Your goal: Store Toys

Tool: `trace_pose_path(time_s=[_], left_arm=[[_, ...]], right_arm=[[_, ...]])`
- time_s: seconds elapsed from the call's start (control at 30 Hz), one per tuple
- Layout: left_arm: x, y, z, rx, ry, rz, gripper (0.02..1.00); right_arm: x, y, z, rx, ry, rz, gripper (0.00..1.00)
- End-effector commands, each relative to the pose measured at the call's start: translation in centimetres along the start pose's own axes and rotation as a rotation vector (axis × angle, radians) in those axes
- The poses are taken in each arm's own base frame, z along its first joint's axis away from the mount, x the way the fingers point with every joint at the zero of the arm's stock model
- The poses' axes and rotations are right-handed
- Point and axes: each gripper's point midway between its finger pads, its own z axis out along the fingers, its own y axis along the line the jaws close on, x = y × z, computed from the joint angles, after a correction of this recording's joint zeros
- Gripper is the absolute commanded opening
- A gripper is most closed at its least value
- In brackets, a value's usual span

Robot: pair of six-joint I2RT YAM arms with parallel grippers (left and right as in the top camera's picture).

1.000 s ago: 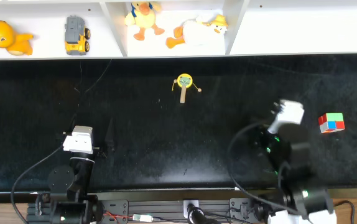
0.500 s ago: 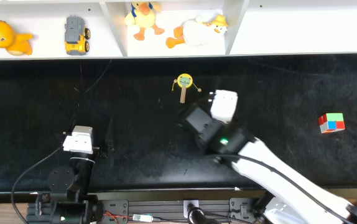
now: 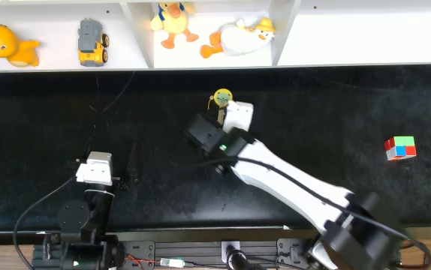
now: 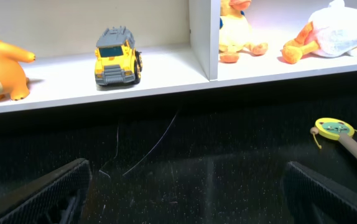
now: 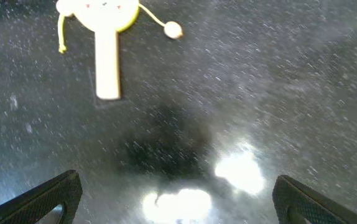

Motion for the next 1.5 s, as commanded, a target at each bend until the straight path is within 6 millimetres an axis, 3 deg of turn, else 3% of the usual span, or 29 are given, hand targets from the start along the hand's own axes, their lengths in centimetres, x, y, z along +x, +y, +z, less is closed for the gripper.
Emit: trace_pose_path(time_s=[0.03,0.33,0.57,0.8,1.23,1.3,1.37,1.5], left_arm=[[0.0,0.0,0.0,-0.004,-0.007,0.021,0.998],[0.0,0.0,0.0,-0.004,-0.007,0.021,0.998],[0.0,0.0,0.0,-0.004,-0.007,0.021,0.998],[0.0,0.0,0.0,-0.004,-0.007,0.021,0.998],[0.0,0.0,0.0,-0.004,-0.007,0.021,0.998],[0.0,0.0,0.0,-0.004,-0.007,0.021,0.998],[0.0,0.0,0.0,-0.004,-0.007,0.021,0.998],[0.0,0.0,0.0,-0.004,-0.007,0.021,0.996]], right_arm=[[-2.3,2.0,0.7,0.007,-0.029,-0.023,0.996],[-5.0,3.7,3.3,0.027,-0.007,-0.012,0.996],[-4.8,3.4,5.3,0.026,0.058,0.019,0.993],[-3.9,4.9,7.0,-0.025,0.105,-0.05,0.996],[-2.7,5.0,8.1,-0.018,0.148,-0.066,0.998],[-2.7,5.0,8.1,-0.018,0.148,-0.065,0.89],[-2.7,5.1,8.2,-0.02,0.146,-0.064,0.638],[-2.6,5.2,8.1,-0.027,0.155,-0.064,0.367]])
